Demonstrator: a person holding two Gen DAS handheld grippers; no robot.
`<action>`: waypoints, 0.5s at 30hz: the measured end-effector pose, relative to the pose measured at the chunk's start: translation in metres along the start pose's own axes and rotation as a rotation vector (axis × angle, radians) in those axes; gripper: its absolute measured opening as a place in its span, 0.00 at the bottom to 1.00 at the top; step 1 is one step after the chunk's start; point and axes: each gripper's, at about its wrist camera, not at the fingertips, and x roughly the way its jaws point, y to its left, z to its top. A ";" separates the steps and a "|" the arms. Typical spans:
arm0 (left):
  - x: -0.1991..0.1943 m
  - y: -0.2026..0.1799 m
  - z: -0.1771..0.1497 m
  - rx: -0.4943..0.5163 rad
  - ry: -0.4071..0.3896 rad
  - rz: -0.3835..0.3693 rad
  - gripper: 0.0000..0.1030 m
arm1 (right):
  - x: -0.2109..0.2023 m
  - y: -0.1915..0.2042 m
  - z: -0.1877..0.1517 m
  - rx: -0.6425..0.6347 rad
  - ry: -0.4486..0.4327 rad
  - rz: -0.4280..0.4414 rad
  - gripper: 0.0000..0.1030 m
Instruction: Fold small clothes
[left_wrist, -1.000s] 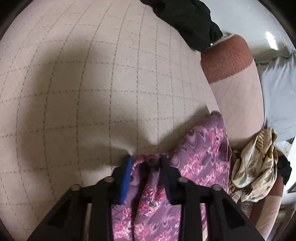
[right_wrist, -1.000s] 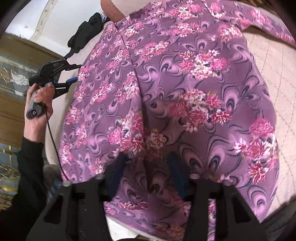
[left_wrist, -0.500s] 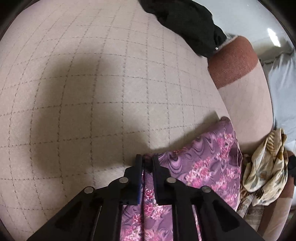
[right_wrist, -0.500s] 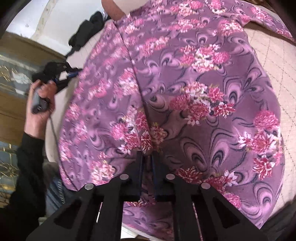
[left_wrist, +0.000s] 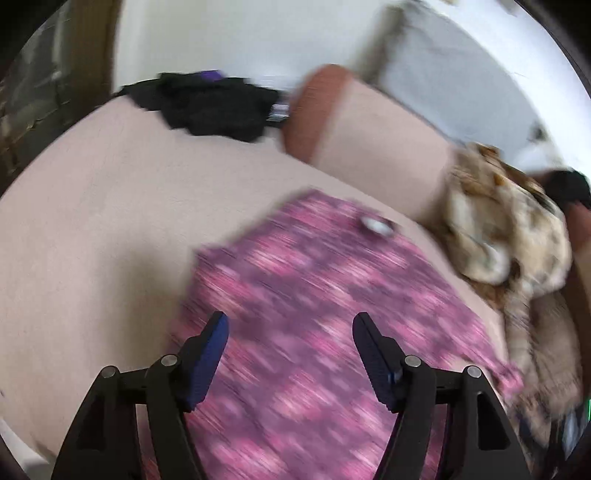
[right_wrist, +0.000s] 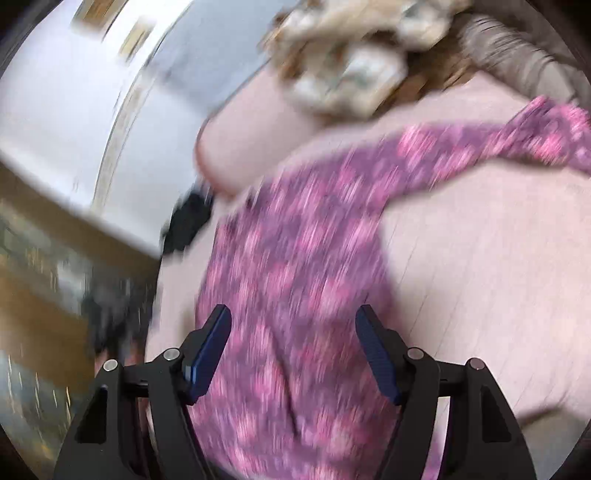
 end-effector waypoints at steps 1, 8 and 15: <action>-0.007 -0.017 -0.009 0.016 0.003 -0.012 0.71 | -0.004 -0.008 0.021 0.058 -0.040 -0.010 0.67; -0.017 -0.130 -0.033 0.148 0.035 -0.082 0.74 | -0.025 -0.107 0.138 0.376 -0.221 -0.167 0.67; 0.041 -0.178 -0.035 0.202 0.119 -0.063 0.74 | 0.025 -0.203 0.142 0.527 -0.144 -0.219 0.58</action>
